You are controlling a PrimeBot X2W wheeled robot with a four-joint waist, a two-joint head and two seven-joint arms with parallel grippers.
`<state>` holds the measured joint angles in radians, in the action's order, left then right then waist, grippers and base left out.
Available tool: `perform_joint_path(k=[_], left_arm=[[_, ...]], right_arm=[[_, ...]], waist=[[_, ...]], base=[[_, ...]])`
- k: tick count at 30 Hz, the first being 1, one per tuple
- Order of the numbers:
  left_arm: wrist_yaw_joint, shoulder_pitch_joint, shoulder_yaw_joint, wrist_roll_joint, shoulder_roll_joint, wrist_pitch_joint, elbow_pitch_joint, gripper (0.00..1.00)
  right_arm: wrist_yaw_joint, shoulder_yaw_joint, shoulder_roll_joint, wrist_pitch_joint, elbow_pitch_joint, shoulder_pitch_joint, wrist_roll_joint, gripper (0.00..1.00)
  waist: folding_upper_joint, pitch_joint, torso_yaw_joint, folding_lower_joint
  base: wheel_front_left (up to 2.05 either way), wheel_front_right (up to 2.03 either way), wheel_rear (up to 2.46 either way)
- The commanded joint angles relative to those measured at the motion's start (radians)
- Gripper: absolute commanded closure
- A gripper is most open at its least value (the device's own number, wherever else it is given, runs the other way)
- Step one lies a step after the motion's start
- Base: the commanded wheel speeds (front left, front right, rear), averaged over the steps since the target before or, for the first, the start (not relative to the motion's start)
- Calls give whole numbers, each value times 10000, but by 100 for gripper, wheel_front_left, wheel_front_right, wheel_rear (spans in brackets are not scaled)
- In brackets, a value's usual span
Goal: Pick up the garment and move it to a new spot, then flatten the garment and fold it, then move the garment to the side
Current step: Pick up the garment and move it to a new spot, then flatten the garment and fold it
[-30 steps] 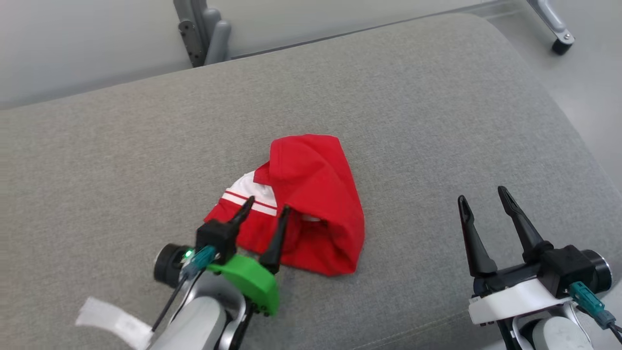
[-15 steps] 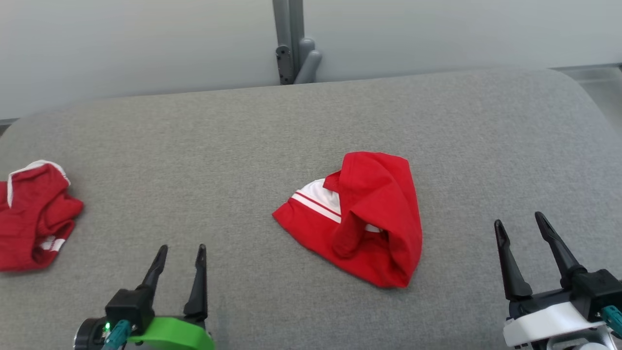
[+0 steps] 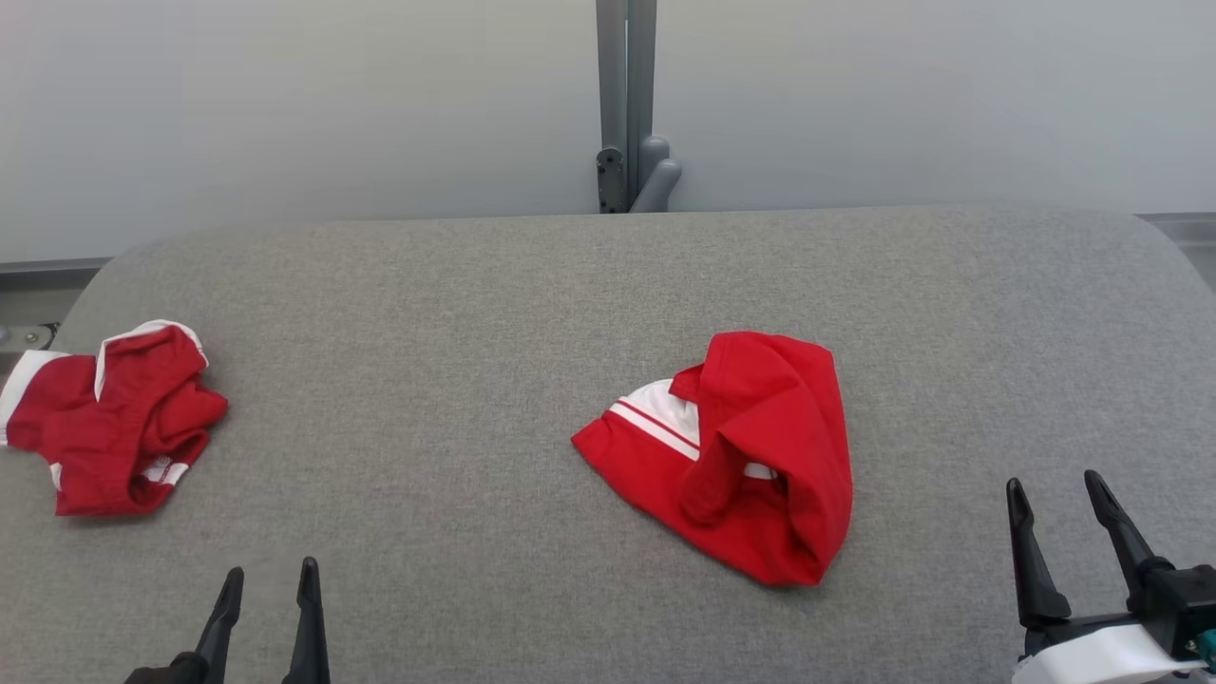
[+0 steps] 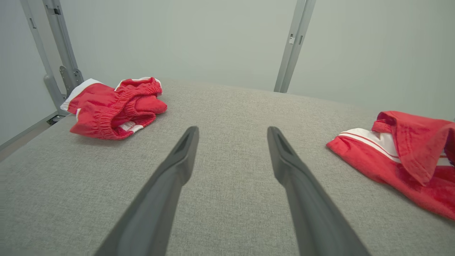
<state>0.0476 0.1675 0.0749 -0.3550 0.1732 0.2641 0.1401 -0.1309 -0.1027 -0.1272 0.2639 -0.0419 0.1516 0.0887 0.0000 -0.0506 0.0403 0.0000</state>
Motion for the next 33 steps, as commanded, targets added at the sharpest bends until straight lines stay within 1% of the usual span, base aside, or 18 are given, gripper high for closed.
perform_joint_path(k=[1, 2, 6, 17, 20, 23, 26, 31, 33], left_arm=[[165, 133, -225, 116, -142, 3, 0, 0], [324, 143, -477, 272, -286, 3, 30, 0], [573, 106, -825, 478, -522, 4, 86, 0], [809, -172, -1109, 659, -830, 4, 207, 0], [837, -386, -990, 230, -984, 3, 341, 0], [832, -866, -499, -78, -1084, 4, 704, 0], [831, -1662, 343, -356, -1112, -142, 1276, 0], [833, -3476, 1329, -1099, -1156, -1246, 2499, 0], [833, -4234, 1809, -1106, -1171, -1643, 3038, 0]], right_arm=[[3, 13, 3, 8, -36, -24, 55, 0], [3, 36, 1, 8, -56, -78, 58, 0], [3, 56, 32, 8, -85, -120, 64, 0], [3, 185, 56, 8, -29, -204, 69, 0], [3, 276, 55, 8, 55, -303, 70, 0], [3, 430, 32, 8, 146, -413, 65, 0], [3, 683, -8, 8, 285, -643, 50, 0], [5, 1015, 51, 8, 728, -1088, 4, 0], [5, 1130, 73, 8, 828, -1246, 9, 0]], waist=[[0, 6, -55, 0], [0, 21, -79, 0], [0, 41, -116, 0], [0, 143, -240, 0], [0, 282, -347, 0], [0, 504, -555, 0], [0, 856, -873, 0], [0, 1633, -1508, 0], [0, 1859, -1777, 0]], base=[[0, 0, 0], [0, 0, 0], [0, 0, 0], [0, 0, 0], [0, 0, 0], [0, 0, 0], [0, 0, 0], [0, 0, 0], [0, 0, 0]])
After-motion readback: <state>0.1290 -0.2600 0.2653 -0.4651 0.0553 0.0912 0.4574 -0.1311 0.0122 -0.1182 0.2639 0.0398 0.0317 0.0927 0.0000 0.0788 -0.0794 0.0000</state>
